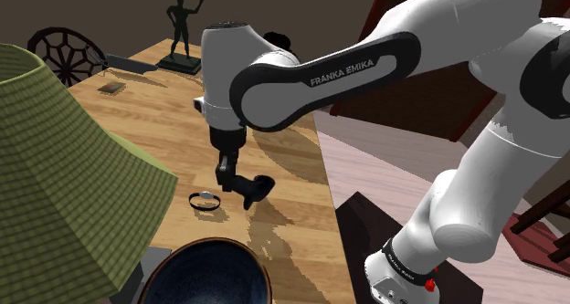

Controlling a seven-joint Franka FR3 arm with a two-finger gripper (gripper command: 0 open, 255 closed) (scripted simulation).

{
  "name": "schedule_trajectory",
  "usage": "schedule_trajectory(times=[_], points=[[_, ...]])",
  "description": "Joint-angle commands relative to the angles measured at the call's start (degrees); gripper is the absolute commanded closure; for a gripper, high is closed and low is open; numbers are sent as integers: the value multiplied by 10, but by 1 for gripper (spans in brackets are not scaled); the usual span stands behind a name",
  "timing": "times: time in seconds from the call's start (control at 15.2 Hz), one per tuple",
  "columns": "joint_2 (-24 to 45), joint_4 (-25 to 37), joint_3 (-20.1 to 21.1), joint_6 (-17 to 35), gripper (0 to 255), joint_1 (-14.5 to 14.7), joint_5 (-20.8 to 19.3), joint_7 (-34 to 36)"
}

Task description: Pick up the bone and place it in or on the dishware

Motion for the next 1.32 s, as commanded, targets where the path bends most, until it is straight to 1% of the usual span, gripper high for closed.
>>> schedule_trajectory(times=[0.0, 1.25], points=[[-4, 11, 0, -15, 255, 0, 2, -1], [-44, 117, -2, -157, 255, -4, 19, -13]])
